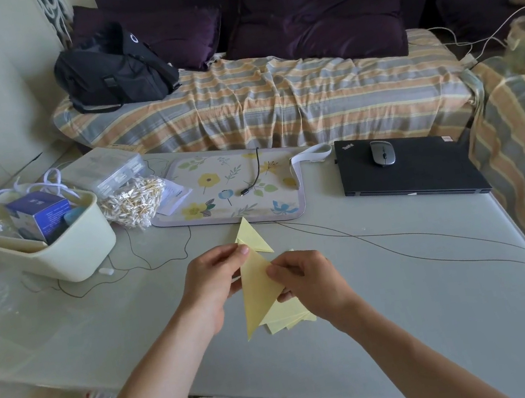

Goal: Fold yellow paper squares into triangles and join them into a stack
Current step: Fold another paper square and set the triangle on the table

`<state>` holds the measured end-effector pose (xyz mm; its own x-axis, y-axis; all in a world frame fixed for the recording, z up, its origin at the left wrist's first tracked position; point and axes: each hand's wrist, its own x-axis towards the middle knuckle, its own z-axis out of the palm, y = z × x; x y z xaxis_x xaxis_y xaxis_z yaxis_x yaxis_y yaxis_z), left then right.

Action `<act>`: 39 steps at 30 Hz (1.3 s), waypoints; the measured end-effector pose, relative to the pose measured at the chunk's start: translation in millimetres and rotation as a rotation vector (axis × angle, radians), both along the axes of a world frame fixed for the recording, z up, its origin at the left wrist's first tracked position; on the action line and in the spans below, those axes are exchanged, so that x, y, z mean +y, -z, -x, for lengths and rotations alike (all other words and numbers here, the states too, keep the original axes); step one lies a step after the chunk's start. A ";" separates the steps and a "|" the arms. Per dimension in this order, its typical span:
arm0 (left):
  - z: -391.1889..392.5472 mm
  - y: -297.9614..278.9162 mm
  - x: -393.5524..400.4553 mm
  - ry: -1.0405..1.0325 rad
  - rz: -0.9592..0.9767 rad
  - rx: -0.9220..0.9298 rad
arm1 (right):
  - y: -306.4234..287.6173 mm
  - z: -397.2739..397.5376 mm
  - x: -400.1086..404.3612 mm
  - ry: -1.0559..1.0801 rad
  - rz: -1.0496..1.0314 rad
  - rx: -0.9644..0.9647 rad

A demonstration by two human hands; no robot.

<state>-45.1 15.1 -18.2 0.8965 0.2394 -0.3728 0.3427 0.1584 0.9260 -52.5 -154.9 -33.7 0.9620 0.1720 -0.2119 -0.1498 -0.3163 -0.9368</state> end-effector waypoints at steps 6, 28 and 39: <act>1.9 -0.4 -2.2 0.030 -0.030 -0.023 | 2.8 -1.3 -0.9 0.035 -0.047 0.007; -1.2 -5.8 0.6 -0.047 0.003 0.004 | 3.0 0.9 2.8 -0.039 0.033 -0.007; -0.7 -3.7 -2.7 -0.027 0.055 0.075 | 2.0 0.2 1.5 0.052 0.038 -0.020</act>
<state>-44.4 12.4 -14.5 0.8591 0.2402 -0.4520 0.4060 0.2181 0.8875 -52.7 -153.4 -35.6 0.9737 0.1137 -0.1975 -0.1480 -0.3437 -0.9273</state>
